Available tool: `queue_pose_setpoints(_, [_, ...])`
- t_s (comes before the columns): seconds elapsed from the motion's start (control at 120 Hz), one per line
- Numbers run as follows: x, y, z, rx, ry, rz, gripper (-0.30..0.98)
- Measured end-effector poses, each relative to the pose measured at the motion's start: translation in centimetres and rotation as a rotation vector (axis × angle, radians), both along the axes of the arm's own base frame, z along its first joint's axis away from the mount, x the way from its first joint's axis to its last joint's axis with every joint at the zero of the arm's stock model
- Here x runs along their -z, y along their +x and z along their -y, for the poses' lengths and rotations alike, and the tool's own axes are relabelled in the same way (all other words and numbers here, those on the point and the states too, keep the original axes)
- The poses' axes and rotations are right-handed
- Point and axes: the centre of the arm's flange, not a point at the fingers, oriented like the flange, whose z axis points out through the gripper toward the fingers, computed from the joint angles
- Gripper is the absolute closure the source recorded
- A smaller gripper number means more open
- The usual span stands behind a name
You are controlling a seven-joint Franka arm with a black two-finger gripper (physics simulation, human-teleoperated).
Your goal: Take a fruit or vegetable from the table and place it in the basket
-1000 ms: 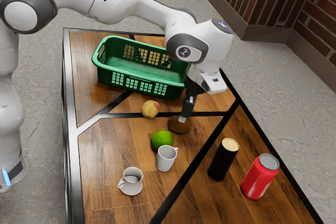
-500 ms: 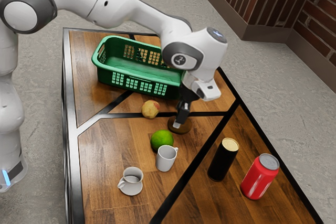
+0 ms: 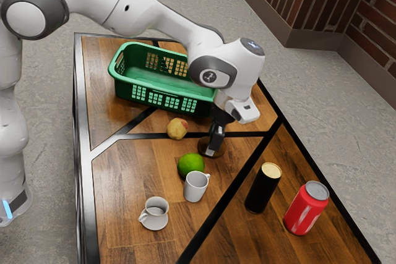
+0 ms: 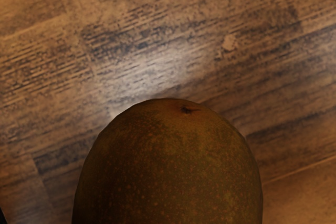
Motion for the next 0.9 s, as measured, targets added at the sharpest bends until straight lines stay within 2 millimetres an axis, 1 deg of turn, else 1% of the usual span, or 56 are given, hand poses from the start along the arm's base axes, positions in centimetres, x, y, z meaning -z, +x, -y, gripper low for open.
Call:
queue_pose_setpoints(0.267, [0.7, 0.2, -0.1, -0.004, 0.000, -0.002, 0.01])
queue_pose_setpoints(0.367, [1.3, 0.0, 0.0, -0.004, 0.001, -0.003, 0.22])
queue_pose_setpoints(0.45, [1.3, 0.0, -0.1, -0.005, 0.003, 0.004, 0.35])
queue_pose_setpoints(0.483, [1.3, 0.0, -0.1, -0.005, 0.005, 0.008, 0.43])
queue_pose_setpoints(0.55, [1.0, 0.1, -0.1, -0.006, 0.010, 0.018, 0.45])
queue_pose_setpoints(0.567, [0.7, 0.0, -0.1, -0.006, 0.012, 0.024, 0.47])
queue_pose_setpoints(0.617, [-0.5, 0.0, 0.0, -0.006, 0.020, 0.047, 0.45])
queue_pose_setpoints(0.742, [-6.9, 0.3, 0.3, -0.007, 0.035, 0.134, 0.44])
queue_pose_setpoints(0.817, [-10.2, 0.2, 0.5, -0.004, 0.038, 0.165, 0.43])
queue_pose_setpoints(0.9, [-11.8, -0.2, 0.8, 0.007, 0.039, 0.160, 0.43])
